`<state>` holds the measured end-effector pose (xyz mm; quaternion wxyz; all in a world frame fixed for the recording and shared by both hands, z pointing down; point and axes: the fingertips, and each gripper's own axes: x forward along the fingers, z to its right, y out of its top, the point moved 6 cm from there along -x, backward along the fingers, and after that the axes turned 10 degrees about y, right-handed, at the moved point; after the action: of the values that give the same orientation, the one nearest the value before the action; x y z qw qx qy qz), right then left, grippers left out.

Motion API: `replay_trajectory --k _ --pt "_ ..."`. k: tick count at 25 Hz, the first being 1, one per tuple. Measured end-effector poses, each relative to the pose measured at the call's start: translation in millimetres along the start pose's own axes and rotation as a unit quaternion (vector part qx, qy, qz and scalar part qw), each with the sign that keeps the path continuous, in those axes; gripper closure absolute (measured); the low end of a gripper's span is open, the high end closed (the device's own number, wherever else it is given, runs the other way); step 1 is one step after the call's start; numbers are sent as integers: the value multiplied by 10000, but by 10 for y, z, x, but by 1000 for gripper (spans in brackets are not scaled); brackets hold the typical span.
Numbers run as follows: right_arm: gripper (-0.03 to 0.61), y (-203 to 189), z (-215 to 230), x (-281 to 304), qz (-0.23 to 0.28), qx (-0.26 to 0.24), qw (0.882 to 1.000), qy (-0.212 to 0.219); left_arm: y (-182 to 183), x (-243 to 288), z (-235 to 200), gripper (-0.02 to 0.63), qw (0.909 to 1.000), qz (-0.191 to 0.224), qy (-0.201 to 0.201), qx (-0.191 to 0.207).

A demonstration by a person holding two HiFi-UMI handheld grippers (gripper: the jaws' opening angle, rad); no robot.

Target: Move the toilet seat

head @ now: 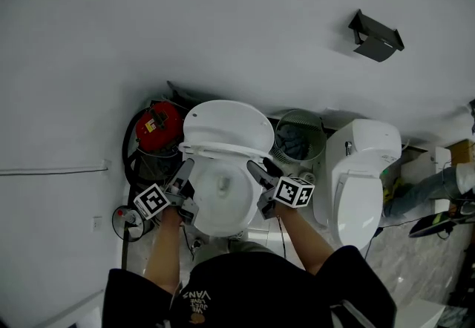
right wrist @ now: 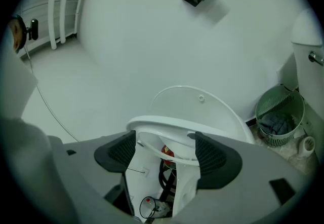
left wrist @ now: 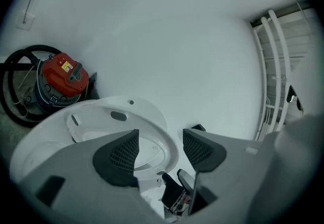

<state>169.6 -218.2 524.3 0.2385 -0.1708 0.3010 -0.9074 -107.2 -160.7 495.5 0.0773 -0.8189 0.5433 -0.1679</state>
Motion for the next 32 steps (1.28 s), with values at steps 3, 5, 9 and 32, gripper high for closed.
replay_trajectory --k 3,5,9,32 --pt "219 71 20 65 -76 -163 9998 -57 -4 -79 7 368 9998 -12 116 177" --pt "215 118 45 118 -108 -243 9996 -113 -18 -111 43 375 9998 -24 95 188" --pt "206 214 100 223 -114 -337 9991 -211 14 -212 5 400 9985 76 401 365" --pt "160 497 275 582 -469 -724 9941 -650 7 -535 167 589 9910 296 677 1118"
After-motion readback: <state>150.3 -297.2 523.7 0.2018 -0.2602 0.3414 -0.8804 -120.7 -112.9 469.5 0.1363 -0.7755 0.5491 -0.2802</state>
